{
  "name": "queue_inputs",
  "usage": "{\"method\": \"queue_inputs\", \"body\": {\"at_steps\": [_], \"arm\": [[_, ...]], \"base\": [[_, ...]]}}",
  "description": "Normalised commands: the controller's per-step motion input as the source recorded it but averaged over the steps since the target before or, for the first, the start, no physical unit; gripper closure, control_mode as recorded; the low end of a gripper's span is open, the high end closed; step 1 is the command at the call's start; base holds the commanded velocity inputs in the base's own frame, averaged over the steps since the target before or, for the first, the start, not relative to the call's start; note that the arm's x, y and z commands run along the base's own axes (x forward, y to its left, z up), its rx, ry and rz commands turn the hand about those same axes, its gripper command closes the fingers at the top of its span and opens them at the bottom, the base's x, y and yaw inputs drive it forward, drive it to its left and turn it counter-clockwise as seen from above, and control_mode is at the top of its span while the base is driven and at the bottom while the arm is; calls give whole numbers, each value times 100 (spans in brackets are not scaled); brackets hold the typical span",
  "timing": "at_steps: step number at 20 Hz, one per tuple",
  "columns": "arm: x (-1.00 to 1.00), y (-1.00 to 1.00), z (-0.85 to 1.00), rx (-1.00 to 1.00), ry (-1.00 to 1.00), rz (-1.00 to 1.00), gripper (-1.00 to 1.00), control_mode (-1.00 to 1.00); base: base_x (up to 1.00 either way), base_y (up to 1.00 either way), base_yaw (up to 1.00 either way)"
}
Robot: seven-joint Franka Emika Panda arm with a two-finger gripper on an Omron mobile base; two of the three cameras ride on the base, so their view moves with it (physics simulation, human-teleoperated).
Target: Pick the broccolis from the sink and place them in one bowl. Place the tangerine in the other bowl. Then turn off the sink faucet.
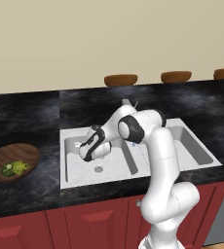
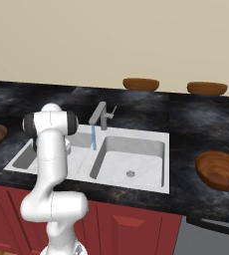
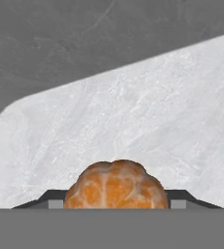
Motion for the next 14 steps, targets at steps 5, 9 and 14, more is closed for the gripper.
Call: {"method": "queue_inputs", "body": {"at_steps": [5, 9, 14], "arm": [[-33, -6, 78, 0, -7, 0, 100, -100], [-63, -8, 83, 0, -13, 0, 100, -100], [-73, -13, 86, 0, -11, 0, 100, -100]], "base": [[0, 0, 0], [0, 0, 0], [0, 0, 0]]}}
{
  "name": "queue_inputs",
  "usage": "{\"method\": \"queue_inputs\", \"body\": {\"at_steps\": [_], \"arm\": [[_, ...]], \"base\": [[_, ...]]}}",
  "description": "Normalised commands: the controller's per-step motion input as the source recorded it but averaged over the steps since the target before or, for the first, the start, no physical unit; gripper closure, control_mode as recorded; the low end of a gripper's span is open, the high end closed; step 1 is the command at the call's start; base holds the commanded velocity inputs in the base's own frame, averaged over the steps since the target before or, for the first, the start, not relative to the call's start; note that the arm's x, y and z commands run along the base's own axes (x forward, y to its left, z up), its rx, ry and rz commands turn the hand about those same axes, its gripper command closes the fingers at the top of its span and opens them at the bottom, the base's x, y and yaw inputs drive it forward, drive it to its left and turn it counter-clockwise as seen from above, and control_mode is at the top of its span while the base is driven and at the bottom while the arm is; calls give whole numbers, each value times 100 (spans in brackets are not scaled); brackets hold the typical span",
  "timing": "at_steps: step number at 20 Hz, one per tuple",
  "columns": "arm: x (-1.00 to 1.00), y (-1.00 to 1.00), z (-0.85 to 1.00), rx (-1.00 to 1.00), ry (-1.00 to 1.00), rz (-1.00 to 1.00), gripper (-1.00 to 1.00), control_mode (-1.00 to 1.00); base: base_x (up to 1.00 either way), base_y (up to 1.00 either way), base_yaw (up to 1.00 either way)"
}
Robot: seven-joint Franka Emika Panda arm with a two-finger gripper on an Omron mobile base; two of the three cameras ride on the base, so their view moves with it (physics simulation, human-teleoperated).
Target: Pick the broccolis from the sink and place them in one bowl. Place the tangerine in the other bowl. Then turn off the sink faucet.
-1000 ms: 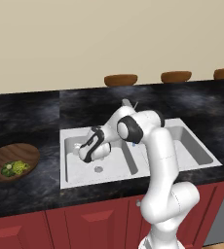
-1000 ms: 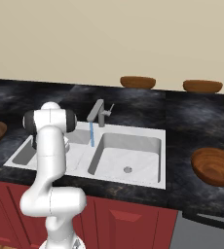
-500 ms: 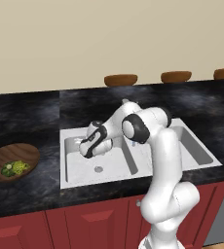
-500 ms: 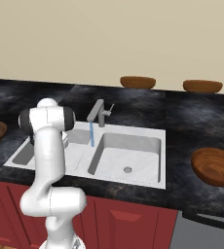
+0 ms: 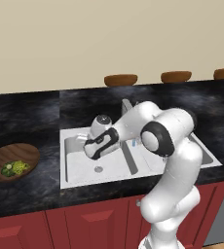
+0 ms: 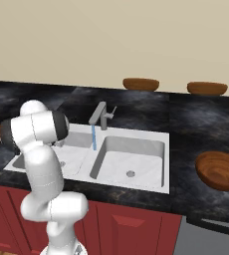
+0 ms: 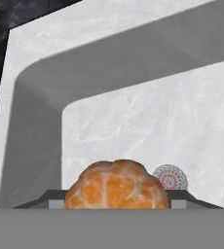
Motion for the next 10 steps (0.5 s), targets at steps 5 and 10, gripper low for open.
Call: {"method": "queue_inputs", "body": {"at_steps": [5, 10], "arm": [[-52, -18, 100, 0, -1, 0, 100, -100], [-14, -35, 99, 0, 20, -4, 100, -100]], "base": [[0, 0, 0], [0, 0, 0]]}}
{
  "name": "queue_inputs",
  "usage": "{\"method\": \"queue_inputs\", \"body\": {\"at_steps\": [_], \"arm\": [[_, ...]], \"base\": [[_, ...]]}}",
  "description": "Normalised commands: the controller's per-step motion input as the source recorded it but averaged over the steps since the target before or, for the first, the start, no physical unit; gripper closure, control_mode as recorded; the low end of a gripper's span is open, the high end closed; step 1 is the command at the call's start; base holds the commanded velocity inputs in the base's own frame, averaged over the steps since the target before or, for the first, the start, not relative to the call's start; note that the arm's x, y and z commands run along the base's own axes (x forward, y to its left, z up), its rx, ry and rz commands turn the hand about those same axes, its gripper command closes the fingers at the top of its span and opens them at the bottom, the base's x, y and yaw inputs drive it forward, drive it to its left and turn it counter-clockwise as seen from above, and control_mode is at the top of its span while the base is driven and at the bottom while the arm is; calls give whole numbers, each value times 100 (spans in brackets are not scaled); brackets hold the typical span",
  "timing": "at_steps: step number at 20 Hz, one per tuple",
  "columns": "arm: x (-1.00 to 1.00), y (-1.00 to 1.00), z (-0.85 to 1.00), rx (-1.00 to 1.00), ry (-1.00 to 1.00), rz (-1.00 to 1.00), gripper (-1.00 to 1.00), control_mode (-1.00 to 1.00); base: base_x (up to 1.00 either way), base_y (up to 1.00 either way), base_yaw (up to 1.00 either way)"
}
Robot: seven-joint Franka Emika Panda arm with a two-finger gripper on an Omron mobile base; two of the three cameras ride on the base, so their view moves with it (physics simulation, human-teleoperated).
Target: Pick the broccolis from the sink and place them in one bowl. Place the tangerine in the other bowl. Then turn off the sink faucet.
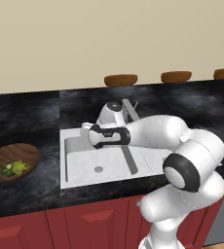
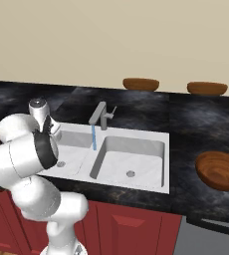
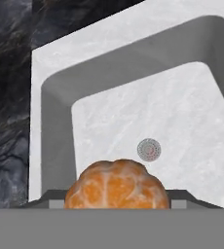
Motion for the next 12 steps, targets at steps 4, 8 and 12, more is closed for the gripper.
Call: {"method": "queue_inputs", "body": {"at_steps": [4, 8, 12], "arm": [[-54, -11, 91, 0, 18, 0, 100, -100], [-73, 0, 76, -2, 5, 0, 100, -100], [-75, -11, 31, -4, -10, -3, 100, -100]], "base": [[0, 0, 0], [0, 0, 0], [0, 0, 0]]}}
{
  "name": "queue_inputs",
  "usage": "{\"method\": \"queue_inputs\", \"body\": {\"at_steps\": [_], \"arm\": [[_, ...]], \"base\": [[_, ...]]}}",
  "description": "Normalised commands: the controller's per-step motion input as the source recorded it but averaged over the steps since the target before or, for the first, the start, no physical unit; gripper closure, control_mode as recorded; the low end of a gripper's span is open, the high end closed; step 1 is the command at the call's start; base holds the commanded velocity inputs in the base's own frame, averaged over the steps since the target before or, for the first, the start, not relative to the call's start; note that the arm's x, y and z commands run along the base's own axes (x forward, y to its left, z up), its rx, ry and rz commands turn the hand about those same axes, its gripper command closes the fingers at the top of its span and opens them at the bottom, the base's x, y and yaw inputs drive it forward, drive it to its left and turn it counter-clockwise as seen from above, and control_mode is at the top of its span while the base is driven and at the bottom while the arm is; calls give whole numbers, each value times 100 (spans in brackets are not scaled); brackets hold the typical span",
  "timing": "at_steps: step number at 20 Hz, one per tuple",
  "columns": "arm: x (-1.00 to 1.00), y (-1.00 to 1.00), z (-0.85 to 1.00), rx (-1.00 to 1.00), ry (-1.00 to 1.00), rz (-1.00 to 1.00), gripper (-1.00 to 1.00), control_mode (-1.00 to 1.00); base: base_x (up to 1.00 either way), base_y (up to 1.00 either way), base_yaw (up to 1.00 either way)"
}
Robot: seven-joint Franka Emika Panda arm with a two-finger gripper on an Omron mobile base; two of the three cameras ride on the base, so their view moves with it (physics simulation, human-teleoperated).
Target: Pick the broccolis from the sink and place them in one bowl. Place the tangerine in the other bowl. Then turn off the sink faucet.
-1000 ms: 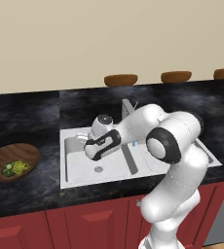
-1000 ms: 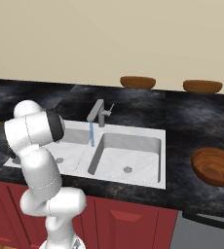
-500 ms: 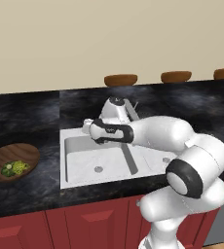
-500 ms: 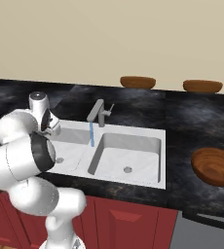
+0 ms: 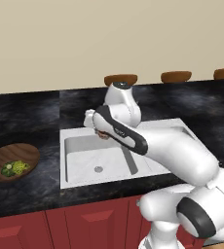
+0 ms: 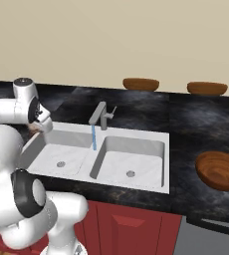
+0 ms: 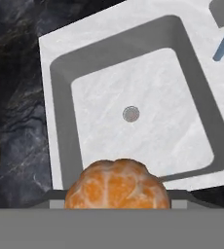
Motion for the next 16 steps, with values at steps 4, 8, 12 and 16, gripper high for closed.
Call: {"method": "queue_inputs", "body": {"at_steps": [4, 8, 12, 16], "arm": [[-72, -24, 6, -2, -19, -1, 100, -100], [-66, -54, 9, 0, -17, -3, 100, -100], [-51, -69, 26, 0, -10, -7, 100, -100], [-32, -80, 46, 0, 0, -11, 100, -100]], "base": [[0, 0, 0], [0, 0, 0], [0, 0, 0], [0, 0, 0]]}}
